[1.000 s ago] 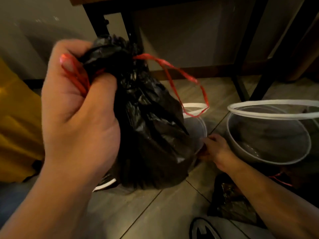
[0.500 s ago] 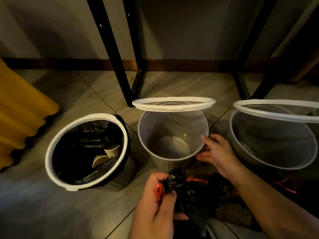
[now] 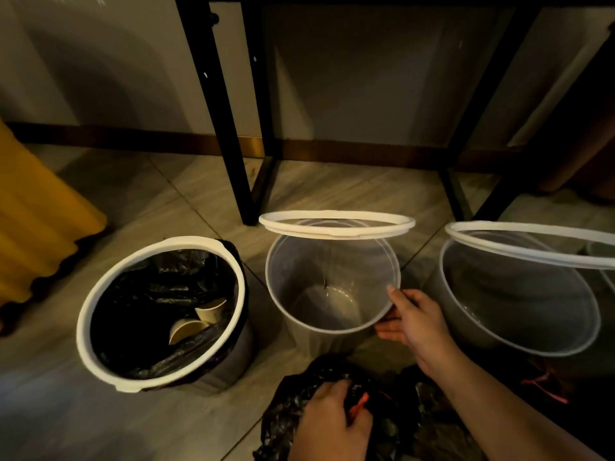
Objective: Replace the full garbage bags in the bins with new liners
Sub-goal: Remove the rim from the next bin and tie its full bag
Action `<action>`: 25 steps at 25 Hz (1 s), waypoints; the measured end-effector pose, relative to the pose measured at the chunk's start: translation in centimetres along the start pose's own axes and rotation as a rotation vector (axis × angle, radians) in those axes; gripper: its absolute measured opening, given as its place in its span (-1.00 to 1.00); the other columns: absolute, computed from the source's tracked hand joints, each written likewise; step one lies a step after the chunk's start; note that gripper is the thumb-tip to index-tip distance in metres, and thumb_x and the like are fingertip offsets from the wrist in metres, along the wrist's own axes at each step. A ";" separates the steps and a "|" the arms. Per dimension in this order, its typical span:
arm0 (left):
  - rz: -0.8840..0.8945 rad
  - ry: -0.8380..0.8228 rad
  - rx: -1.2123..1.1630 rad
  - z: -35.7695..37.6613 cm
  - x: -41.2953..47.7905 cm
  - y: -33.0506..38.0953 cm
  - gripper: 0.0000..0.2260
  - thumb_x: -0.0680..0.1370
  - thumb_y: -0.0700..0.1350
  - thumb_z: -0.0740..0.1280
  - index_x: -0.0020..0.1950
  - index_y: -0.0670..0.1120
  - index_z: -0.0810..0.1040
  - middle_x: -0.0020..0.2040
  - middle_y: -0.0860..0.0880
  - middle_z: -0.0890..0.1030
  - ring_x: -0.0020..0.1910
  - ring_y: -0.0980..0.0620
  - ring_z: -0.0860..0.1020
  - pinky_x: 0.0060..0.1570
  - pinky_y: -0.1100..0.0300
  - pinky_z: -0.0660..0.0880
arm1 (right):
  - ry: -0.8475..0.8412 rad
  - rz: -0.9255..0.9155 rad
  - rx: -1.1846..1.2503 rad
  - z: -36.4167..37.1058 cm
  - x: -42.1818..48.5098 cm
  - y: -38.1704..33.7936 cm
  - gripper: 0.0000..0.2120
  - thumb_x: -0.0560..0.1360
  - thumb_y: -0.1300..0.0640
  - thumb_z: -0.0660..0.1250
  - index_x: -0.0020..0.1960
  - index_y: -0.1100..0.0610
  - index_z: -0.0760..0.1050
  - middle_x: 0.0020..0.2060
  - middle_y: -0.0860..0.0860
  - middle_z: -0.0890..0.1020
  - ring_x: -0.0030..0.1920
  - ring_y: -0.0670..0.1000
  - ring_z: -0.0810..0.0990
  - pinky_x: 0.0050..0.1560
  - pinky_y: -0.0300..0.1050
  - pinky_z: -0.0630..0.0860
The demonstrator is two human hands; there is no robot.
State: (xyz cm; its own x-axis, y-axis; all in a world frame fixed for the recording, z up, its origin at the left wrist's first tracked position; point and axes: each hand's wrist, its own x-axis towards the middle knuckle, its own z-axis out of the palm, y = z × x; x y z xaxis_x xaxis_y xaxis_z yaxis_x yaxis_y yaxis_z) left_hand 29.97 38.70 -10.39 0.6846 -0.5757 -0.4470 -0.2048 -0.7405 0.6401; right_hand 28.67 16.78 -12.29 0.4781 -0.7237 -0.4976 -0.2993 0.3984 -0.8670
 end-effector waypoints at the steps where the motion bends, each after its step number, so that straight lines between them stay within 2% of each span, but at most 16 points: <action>1: 0.009 -0.040 0.034 -0.2 -0.1 -0.1 -0.44 0.50 0.18 0.31 0.52 0.24 0.40 0.46 0.21 0.47 0.46 0.18 0.40 0.40 0.39 0.20 | 0.010 -0.002 -0.026 0.2 -0.3 -0.2 -0.68 0.62 -0.12 0.40 0.15 0.14 0.54 -0.19 0.24 0.74 -0.26 0.27 0.76 -0.34 0.00 0.67; 5: 0.021 -0.108 0.075 -1.9 0.3 0.1 -0.52 0.50 0.14 0.32 0.40 0.19 0.32 0.33 0.09 0.55 0.35 0.02 0.52 0.29 0.16 0.43 | 0.067 -0.039 -0.206 0.0 -3.7 -1.2 -0.72 0.65 -0.12 0.34 0.16 0.09 0.52 -0.10 0.25 0.68 -0.35 0.19 0.72 -0.35 0.03 0.68; 7: 0.063 -0.154 0.161 -3.0 0.5 0.2 -0.54 0.54 0.10 0.32 0.43 0.09 0.37 0.39 -0.01 0.49 0.41 -0.10 0.46 0.36 0.03 0.44 | 0.001 -0.020 -0.343 -1.6 -7.2 -2.2 -0.78 0.65 -0.03 0.37 0.17 0.10 0.55 -0.09 0.23 0.68 -0.36 0.17 0.70 -0.32 0.01 0.67; 9: 0.101 -0.177 0.194 -3.6 0.4 0.4 -0.55 0.57 0.04 0.30 0.46 0.02 0.42 0.43 -0.10 0.45 0.44 -0.18 0.42 0.42 -0.06 0.43 | -0.143 0.015 -0.522 -4.0 -11.1 -4.7 -0.88 0.63 0.06 0.41 0.07 0.09 0.65 -0.10 0.21 0.71 -0.32 0.16 0.72 -0.23 0.04 0.65; 11: 0.097 -0.191 0.110 -3.5 -0.2 1.1 -0.52 0.56 0.01 0.31 0.48 -0.01 0.42 0.44 -0.14 0.44 0.44 -0.20 0.43 0.44 -0.06 0.41 | -0.258 0.027 -0.649 -5.9 -14.8 -8.8 -0.90 0.59 0.10 0.45 -0.08 0.04 0.71 -0.12 0.21 0.73 -0.27 0.20 0.73 -0.18 0.07 0.65; 13: 0.099 -0.190 0.019 -3.0 -1.8 1.6 -0.44 0.52 0.03 0.38 0.52 0.02 0.36 0.49 -0.13 0.37 0.46 -0.21 0.41 0.47 -0.02 0.39 | -0.297 -0.024 -0.736 -5.8 -17.5 -12.2 -0.90 0.58 0.07 0.46 -0.11 -0.01 0.71 -0.14 0.18 0.74 -0.23 0.20 0.75 -0.18 0.05 0.66; 15: 0.127 -0.181 0.013 -2.7 -2.7 1.6 -0.30 0.49 0.05 0.43 0.59 0.09 0.23 0.60 -0.12 0.21 0.54 -0.21 0.33 0.51 -0.01 0.33 | -0.298 -0.143 -0.839 -3.3 -18.9 -13.5 -0.90 0.59 0.06 0.45 -0.09 -0.06 0.70 -0.17 0.10 0.74 -0.20 0.16 0.76 -0.20 -0.02 0.67; 18: 0.141 -0.257 0.158 -2.9 -3.4 0.6 -0.16 0.50 0.01 0.45 0.65 0.19 0.03 0.70 -0.10 -0.05 0.64 -0.18 0.16 0.57 -0.01 0.24 | -0.413 -0.232 -0.912 0.9 -19.1 -10.9 -0.94 0.58 0.08 0.45 -0.06 -0.03 0.68 -0.21 -0.02 0.74 -0.20 0.04 0.76 -0.16 -0.06 0.64; 20: 0.198 -0.284 0.328 -3.7 -4.3 0.2 -0.10 0.50 -0.05 0.46 0.66 0.20 -0.05 0.68 -0.12 -0.09 0.63 -0.22 0.11 0.55 -0.10 0.26 | -0.566 -0.266 -0.955 3.1 -19.5 -9.2 -0.97 0.56 0.05 0.48 0.00 -0.05 0.67 -0.19 -0.12 0.75 -0.17 -0.08 0.74 -0.12 -0.16 0.62; 22: 0.241 -0.251 0.539 -5.1 -5.6 1.1 -0.10 0.49 -0.11 0.47 0.64 0.20 -0.05 0.63 -0.17 -0.06 0.55 -0.28 0.14 0.45 -0.18 0.36 | -0.624 -0.309 -0.926 4.2 -20.3 -9.3 -0.95 0.56 0.01 0.47 0.02 -0.09 0.66 -0.16 -0.21 0.74 -0.14 -0.17 0.72 -0.12 -0.25 0.59; 25: 0.243 -0.264 0.573 -8.1 -7.3 1.9 -0.05 0.47 -0.12 0.50 0.64 0.25 -0.05 0.66 -0.20 -0.14 0.56 -0.33 0.18 0.47 -0.20 0.35 | -0.657 -0.374 -0.869 5.3 -20.4 -10.1 -0.93 0.55 -0.02 0.46 0.03 -0.10 0.65 -0.13 -0.21 0.73 -0.14 -0.17 0.71 -0.03 -0.14 0.64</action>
State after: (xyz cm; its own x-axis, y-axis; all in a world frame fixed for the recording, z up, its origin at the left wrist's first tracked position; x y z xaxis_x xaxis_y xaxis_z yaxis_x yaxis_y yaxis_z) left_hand 30.20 44.30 -0.80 0.3927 -0.7609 -0.5165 -0.7200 -0.6038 0.3421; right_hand 26.29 30.51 6.52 0.9187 -0.1796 -0.3517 -0.3936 -0.4867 -0.7798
